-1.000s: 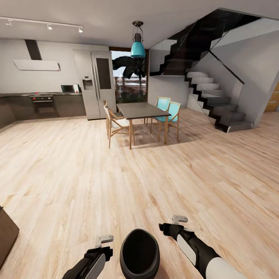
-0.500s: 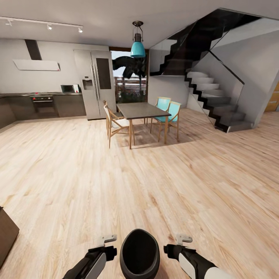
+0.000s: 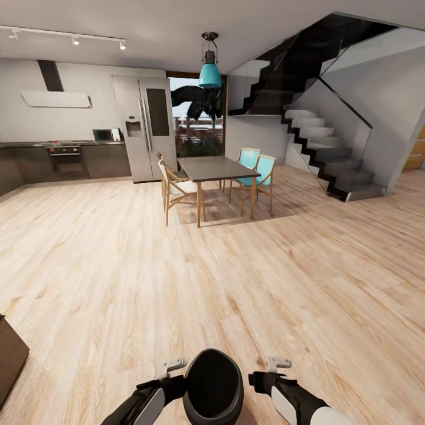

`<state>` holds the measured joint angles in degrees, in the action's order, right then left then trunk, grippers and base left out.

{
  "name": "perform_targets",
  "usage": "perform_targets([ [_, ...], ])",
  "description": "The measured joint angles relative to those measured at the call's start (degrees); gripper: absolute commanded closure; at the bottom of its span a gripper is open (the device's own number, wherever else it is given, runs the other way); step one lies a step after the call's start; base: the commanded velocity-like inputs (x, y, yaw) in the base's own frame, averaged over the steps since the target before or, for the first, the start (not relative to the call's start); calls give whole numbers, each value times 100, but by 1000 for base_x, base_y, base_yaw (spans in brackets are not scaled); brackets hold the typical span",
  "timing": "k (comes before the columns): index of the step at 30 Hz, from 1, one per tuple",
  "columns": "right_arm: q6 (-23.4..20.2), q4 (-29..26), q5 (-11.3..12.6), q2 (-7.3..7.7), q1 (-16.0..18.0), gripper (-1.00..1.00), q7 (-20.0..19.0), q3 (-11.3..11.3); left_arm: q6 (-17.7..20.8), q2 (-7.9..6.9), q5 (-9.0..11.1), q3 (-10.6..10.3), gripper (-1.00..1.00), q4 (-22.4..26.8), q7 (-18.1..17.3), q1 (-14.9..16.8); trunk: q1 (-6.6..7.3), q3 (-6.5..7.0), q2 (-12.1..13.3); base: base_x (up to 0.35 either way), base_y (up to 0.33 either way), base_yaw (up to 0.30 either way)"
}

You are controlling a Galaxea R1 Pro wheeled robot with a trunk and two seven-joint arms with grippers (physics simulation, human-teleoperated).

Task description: Place each of the two pumpkins and all three candles from the living room inside a cabinet in the living room (use any cabinet), then make sure every cabinet is closed, and position the cauldron so it is next to a table in the living room.

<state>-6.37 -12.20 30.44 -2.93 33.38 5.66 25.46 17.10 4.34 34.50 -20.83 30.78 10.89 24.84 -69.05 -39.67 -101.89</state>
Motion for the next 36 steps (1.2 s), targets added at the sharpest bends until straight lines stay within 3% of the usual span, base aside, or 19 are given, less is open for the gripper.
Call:
perform_targets([
  [6, 107, -42, -32, -11, 0, -100, -76, 31, -293, 58, -14, -18, -100, -329, -12, 0, 0, 0, 0, 0, 0, 0],
  [13, 172, -52, -133, -101, -1, -100, -233, 305, -409, 54, -66, -40, -100, -373, -45, -1, 0, 0, 0, 0, 0, 0],
  [22, 179, -52, -140, -106, -1, -100, -254, 324, -803, 41, -90, -58, -100, -375, -52, -8, 0, 0, 0, 35, 0, 0],
  [36, 180, -52, -141, -114, -1, -100, -255, 325, -837, 16, -87, -68, -100, -375, -53, -9, 3, 0, 0, 126, 0, 0],
])
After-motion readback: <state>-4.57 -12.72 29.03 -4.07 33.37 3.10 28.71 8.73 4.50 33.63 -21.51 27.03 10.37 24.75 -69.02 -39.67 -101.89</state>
